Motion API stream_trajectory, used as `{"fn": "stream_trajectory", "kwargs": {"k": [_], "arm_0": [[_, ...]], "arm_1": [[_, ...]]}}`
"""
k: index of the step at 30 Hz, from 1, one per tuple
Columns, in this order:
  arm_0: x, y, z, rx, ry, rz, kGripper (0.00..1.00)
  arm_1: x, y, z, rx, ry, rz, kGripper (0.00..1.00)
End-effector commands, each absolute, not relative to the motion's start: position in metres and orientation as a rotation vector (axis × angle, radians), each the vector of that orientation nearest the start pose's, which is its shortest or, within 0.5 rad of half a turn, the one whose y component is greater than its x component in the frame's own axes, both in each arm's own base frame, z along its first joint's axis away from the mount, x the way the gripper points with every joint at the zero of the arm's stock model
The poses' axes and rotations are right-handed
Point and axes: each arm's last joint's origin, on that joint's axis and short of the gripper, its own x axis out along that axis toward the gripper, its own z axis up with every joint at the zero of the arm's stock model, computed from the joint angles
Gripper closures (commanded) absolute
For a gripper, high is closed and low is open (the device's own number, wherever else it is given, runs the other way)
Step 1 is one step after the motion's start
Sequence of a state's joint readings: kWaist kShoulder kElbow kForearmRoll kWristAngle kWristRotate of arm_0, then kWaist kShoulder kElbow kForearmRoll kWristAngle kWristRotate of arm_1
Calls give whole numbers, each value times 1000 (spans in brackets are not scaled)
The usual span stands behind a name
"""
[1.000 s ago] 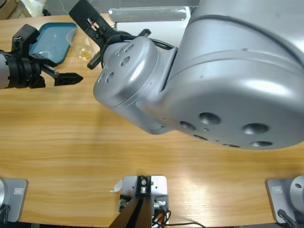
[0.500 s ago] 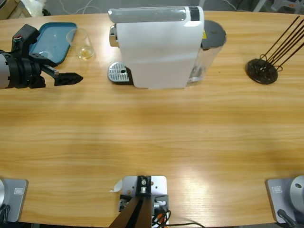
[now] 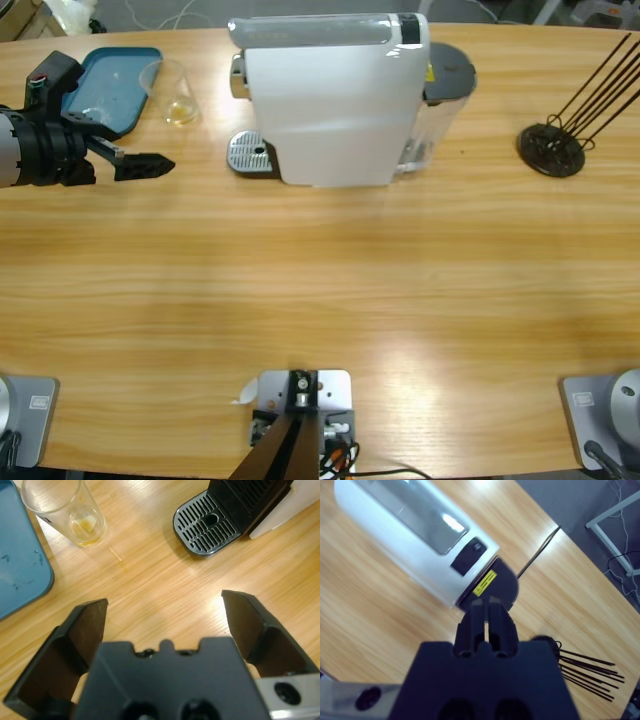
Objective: Pour coffee
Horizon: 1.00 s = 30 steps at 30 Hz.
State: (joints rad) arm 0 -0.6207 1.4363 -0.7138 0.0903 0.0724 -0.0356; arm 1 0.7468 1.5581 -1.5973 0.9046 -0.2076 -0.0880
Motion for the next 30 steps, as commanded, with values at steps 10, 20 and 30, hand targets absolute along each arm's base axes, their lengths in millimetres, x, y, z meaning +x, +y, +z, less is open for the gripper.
{"fn": "stream_trajectory", "kwargs": {"k": [10,20,30], "arm_0": [[196,-138,249,269,821,-526,18],[209,-89,264,146,776,-304,4],[248,-96,231,123,786,-283,4]], "arm_1": [[293,213,430,-538,916,667,1000],[288,207,431,-531,926,669,1000],[217,144,401,-450,901,599,0]]}}
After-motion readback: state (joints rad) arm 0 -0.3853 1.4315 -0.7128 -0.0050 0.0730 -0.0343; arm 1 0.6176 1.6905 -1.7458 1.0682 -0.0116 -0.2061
